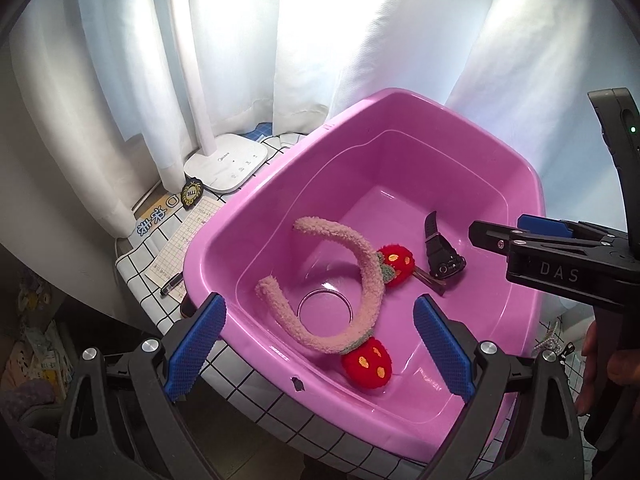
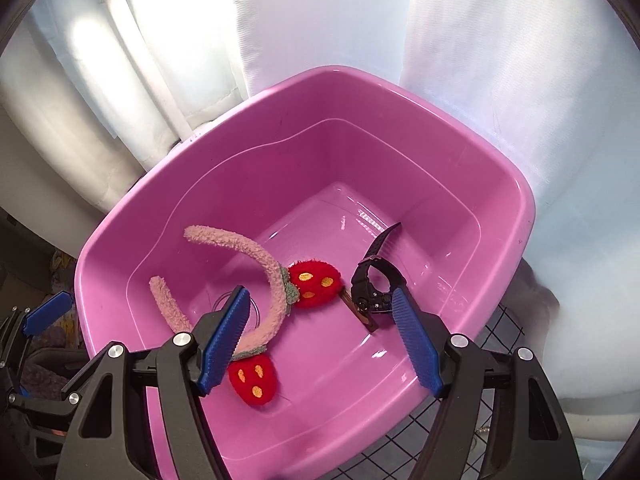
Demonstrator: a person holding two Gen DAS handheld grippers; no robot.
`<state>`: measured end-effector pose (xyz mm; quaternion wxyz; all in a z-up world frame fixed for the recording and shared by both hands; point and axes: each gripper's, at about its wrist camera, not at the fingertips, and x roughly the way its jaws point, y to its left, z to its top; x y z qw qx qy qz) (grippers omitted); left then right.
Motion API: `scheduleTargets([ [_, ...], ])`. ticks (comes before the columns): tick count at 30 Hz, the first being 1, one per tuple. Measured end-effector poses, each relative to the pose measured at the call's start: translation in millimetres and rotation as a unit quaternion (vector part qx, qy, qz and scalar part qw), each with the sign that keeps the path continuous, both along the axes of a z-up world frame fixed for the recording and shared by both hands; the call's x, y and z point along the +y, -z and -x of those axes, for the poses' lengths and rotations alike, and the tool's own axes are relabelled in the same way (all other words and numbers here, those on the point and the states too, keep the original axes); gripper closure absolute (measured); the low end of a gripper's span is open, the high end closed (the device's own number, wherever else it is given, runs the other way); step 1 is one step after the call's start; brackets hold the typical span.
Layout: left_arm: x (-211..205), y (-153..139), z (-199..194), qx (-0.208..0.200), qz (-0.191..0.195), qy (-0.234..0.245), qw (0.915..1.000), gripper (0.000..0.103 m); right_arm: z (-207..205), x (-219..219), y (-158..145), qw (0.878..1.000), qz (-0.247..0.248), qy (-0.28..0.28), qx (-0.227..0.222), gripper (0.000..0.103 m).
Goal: Organize jewelry
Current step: 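Withdraw both tools up from the tub, then move the left tool to the silver bangle while the right tool approaches the black hair tie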
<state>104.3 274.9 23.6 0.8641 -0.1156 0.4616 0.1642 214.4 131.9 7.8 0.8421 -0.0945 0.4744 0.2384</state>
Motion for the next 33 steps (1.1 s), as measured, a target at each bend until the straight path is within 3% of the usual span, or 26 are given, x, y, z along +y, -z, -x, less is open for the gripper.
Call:
scheduleTargets([
  [9,-30,-20,22,-0.028,-0.023,0.03,0.9989,0.01,48,-43,-21,0.998,-0.041,0.029,-0.026,0.033],
  [16,-66,-30,47,-0.054,-0.012,0.034,0.9979,0.008,103,-97,-20,0.995,-0.066,0.058,-0.043,0.029],
  [22,-112,-28,67,-0.059,-0.006,0.054,0.9968,0.007,158,-159,-3,0.991,-0.066,0.098,-0.054,0.029],
  [33,-217,-1,96,-0.049,-0.005,0.129,0.9905,0.007,256,-299,62,0.977,-0.062,0.201,-0.037,0.028],
])
